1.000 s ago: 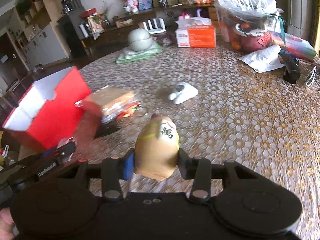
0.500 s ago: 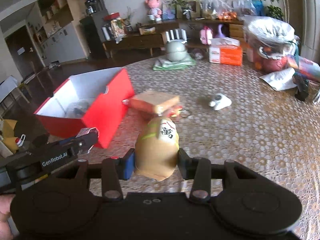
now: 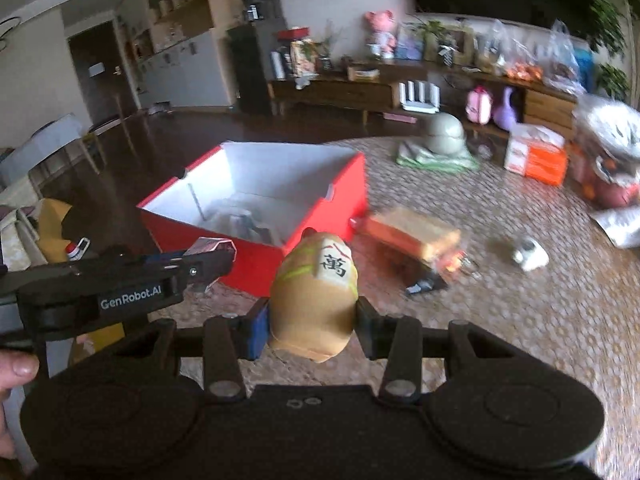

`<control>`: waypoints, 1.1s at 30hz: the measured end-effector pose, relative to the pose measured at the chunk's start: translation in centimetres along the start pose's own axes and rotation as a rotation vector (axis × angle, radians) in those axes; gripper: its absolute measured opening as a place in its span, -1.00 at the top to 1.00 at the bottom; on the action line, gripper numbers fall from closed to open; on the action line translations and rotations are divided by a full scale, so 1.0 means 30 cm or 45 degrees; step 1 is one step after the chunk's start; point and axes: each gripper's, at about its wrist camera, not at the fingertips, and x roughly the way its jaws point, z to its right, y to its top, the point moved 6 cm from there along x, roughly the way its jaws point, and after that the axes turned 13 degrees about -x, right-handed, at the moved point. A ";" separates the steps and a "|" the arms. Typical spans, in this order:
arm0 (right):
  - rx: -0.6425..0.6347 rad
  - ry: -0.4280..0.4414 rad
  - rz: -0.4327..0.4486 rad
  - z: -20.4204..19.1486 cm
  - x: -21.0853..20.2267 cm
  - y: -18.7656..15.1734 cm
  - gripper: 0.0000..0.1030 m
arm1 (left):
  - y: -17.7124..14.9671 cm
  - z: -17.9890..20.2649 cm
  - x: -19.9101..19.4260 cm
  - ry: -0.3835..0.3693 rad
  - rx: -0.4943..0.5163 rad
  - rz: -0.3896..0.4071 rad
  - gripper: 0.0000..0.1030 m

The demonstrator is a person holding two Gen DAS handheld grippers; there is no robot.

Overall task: Organize objects
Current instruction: 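Lift and carry the pink tube and beige toy with both tools over the box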

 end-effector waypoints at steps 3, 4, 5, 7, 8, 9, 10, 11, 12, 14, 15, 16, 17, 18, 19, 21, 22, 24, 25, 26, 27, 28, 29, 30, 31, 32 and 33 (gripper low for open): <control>-0.026 0.016 0.015 -0.030 0.025 0.055 0.16 | 0.046 -0.030 -0.020 0.002 -0.005 0.024 0.56; -0.037 0.021 0.020 -0.040 0.035 0.073 0.17 | 0.065 -0.038 -0.025 0.002 -0.005 0.034 0.56; -0.051 0.024 0.025 -0.050 0.044 0.091 0.17 | 0.080 -0.045 -0.028 0.004 -0.002 0.044 0.56; -0.076 0.028 0.034 -0.068 0.063 0.121 0.17 | 0.115 -0.058 -0.032 0.008 0.012 0.064 0.56; -0.085 0.034 0.032 -0.076 0.079 0.140 0.17 | 0.130 -0.059 -0.029 0.013 0.019 0.073 0.56; -0.088 0.040 0.029 -0.077 0.096 0.151 0.17 | 0.151 -0.068 -0.028 0.019 0.024 0.083 0.56; -0.094 0.048 0.025 -0.081 0.116 0.169 0.17 | 0.168 -0.074 -0.027 0.022 0.029 0.091 0.56; -0.100 0.048 0.022 -0.085 0.129 0.181 0.17 | 0.185 -0.080 -0.024 0.026 0.036 0.100 0.56; -0.108 0.043 0.017 -0.086 0.149 0.195 0.17 | 0.199 -0.085 -0.022 0.031 0.045 0.106 0.56; -0.117 0.048 0.001 -0.086 0.194 0.219 0.17 | 0.231 -0.099 -0.014 0.043 0.065 0.117 0.56; -0.119 0.051 -0.007 -0.086 0.217 0.226 0.17 | 0.243 -0.104 -0.007 0.048 0.074 0.120 0.56; -0.125 0.045 -0.017 -0.083 0.241 0.235 0.17 | 0.254 -0.112 0.000 0.054 0.083 0.121 0.56; -0.137 0.035 -0.024 -0.082 0.264 0.247 0.17 | 0.264 -0.118 0.013 0.060 0.092 0.117 0.56; -0.147 0.031 -0.028 -0.081 0.281 0.253 0.17 | 0.275 -0.127 0.027 0.068 0.098 0.111 0.56; -0.154 0.028 -0.030 -0.081 0.303 0.264 0.17 | 0.286 -0.138 0.043 0.079 0.101 0.105 0.56; -0.166 0.020 -0.044 -0.077 0.349 0.279 0.17 | 0.306 -0.158 0.079 0.091 0.103 0.084 0.56; -0.167 0.018 -0.050 -0.075 0.367 0.283 0.17 | 0.314 -0.169 0.096 0.098 0.104 0.079 0.56; -0.165 0.017 -0.069 -0.067 0.411 0.292 0.16 | 0.332 -0.189 0.137 0.114 0.111 0.064 0.56; -0.167 0.016 -0.080 -0.065 0.432 0.294 0.16 | 0.341 -0.197 0.155 0.118 0.112 0.056 0.56; -0.170 0.016 -0.089 -0.065 0.452 0.294 0.16 | 0.349 -0.207 0.174 0.118 0.108 0.043 0.56; -0.183 0.022 -0.099 -0.068 0.472 0.293 0.16 | 0.359 -0.221 0.196 0.114 0.092 0.026 0.56; -0.197 0.027 -0.107 -0.069 0.485 0.292 0.16 | 0.368 -0.234 0.216 0.116 0.079 0.014 0.56; -0.213 0.030 -0.121 -0.074 0.504 0.288 0.16 | 0.378 -0.245 0.239 0.126 0.075 0.003 0.56; -0.225 0.028 -0.136 -0.079 0.519 0.284 0.16 | 0.386 -0.255 0.260 0.137 0.071 -0.007 0.56; -0.239 0.021 -0.151 -0.081 0.538 0.280 0.16 | 0.396 -0.267 0.278 0.141 0.068 -0.022 0.56; -0.252 0.009 -0.162 -0.083 0.555 0.276 0.16 | 0.405 -0.276 0.301 0.145 0.065 -0.036 0.56; -0.263 0.001 -0.171 -0.086 0.569 0.274 0.16 | 0.411 -0.284 0.319 0.149 0.061 -0.043 0.56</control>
